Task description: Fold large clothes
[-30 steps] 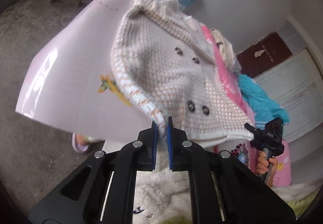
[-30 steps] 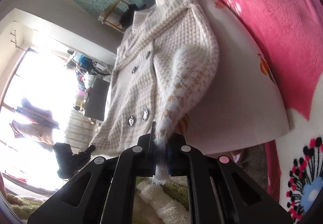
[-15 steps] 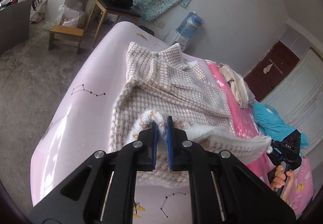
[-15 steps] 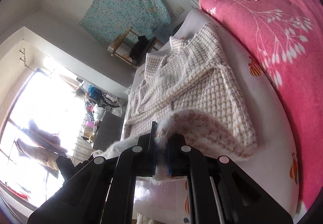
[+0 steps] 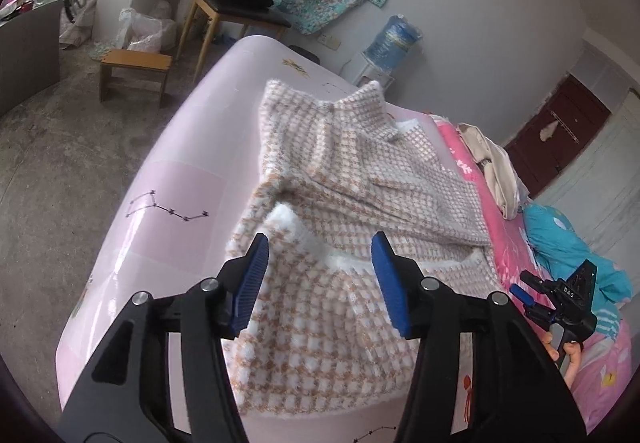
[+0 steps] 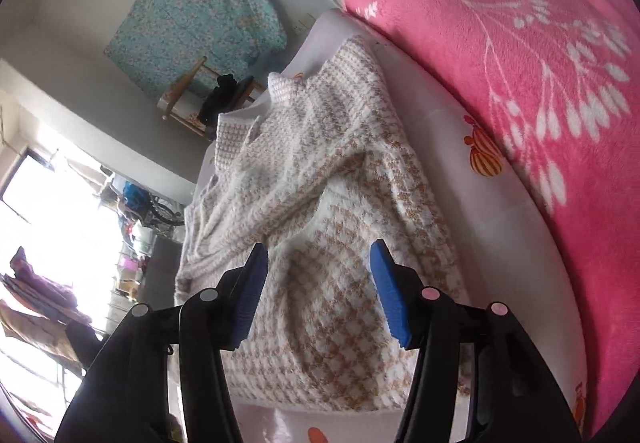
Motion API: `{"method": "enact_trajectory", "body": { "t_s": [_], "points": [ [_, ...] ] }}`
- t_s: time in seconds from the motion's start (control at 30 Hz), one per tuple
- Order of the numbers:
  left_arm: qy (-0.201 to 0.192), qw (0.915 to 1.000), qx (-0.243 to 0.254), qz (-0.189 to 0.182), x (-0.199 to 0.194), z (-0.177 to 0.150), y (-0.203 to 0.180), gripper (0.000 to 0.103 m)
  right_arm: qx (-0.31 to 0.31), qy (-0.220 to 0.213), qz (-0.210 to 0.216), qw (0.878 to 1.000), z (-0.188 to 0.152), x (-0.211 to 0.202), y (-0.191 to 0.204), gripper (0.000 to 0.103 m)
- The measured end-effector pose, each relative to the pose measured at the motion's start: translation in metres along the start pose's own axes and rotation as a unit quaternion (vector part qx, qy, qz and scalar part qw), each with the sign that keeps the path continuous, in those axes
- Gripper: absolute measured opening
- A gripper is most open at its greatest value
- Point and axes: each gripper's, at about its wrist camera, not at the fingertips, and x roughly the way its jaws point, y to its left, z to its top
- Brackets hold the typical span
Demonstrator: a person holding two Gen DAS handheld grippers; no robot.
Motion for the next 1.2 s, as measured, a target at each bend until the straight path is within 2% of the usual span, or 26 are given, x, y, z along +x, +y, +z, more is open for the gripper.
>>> {"method": "enact_trajectory", "body": {
  "t_s": [0.1, 0.23, 0.33, 0.37, 0.4, 0.43, 0.47, 0.6, 0.73, 0.8, 0.87, 0.9, 1.03, 1.13, 1.2],
  "points": [
    [0.026, 0.9974, 0.055, -0.038, 0.004, -0.018, -0.033, 0.050, -0.095, 0.012, -0.024, 0.995, -0.020, 0.005, 0.034, 0.052],
    [0.061, 0.9860, 0.140, -0.067, 0.020, -0.049, -0.083, 0.050, -0.199, 0.037, -0.076, 0.976, -0.046, 0.027, 0.068, 0.034],
    [0.102, 0.9776, 0.179, -0.042, 0.045, -0.073, -0.101, 0.050, -0.224, 0.076, -0.138, 0.962, -0.062, 0.044, 0.060, 0.023],
    [0.120, 0.9748, 0.188, -0.017, 0.056, -0.082, -0.099, 0.050, -0.214, 0.093, -0.143, 0.962, -0.068, 0.049, 0.052, 0.021],
    [0.140, 0.9707, 0.195, 0.010, 0.066, -0.092, -0.095, 0.052, -0.211, 0.081, -0.136, 0.965, -0.072, 0.045, 0.050, 0.021],
    [0.139, 0.9712, 0.194, 0.009, 0.067, -0.098, -0.091, 0.052, -0.218, 0.081, -0.140, 0.963, -0.076, 0.042, 0.051, 0.020],
    [0.126, 0.9738, 0.189, 0.002, 0.061, -0.100, -0.087, 0.052, -0.222, 0.080, -0.147, 0.960, -0.078, 0.040, 0.053, 0.020],
    [0.124, 0.9781, 0.167, 0.009, 0.046, -0.100, -0.080, 0.050, -0.212, 0.084, -0.147, 0.962, -0.084, 0.034, 0.050, 0.020],
    [0.111, 0.9821, 0.152, 0.004, 0.017, -0.105, -0.071, 0.051, -0.177, 0.096, -0.123, 0.972, -0.090, 0.019, 0.041, 0.023],
    [0.107, 0.9855, 0.132, -0.003, 0.003, -0.108, -0.063, 0.052, -0.155, 0.098, -0.100, 0.978, -0.094, 0.005, 0.033, 0.029],
    [0.107, 0.9893, 0.099, -0.009, -0.008, -0.110, -0.050, 0.058, -0.131, 0.092, -0.088, 0.983, -0.097, -0.010, 0.024, 0.051],
    [0.106, 0.9911, 0.080, -0.010, -0.012, -0.112, -0.042, 0.059, -0.119, 0.087, -0.089, 0.985, -0.099, -0.017, 0.018, 0.054],
    [0.106, 0.9937, -0.021, -0.029, -0.016, -0.116, -0.001, 0.064, -0.038, 0.084, -0.088, 0.992, -0.099, -0.029, -0.013, 0.056],
    [0.098, 0.9872, -0.109, -0.064, -0.010, -0.115, 0.030, 0.064, 0.017, 0.066, -0.073, 0.995, -0.096, -0.029, -0.030, 0.056],
    [0.083, 0.9823, -0.145, -0.084, -0.008, -0.110, 0.041, 0.064, 0.028, 0.044, -0.082, 0.995, -0.092, -0.026, -0.032, 0.057]
  ]
}}
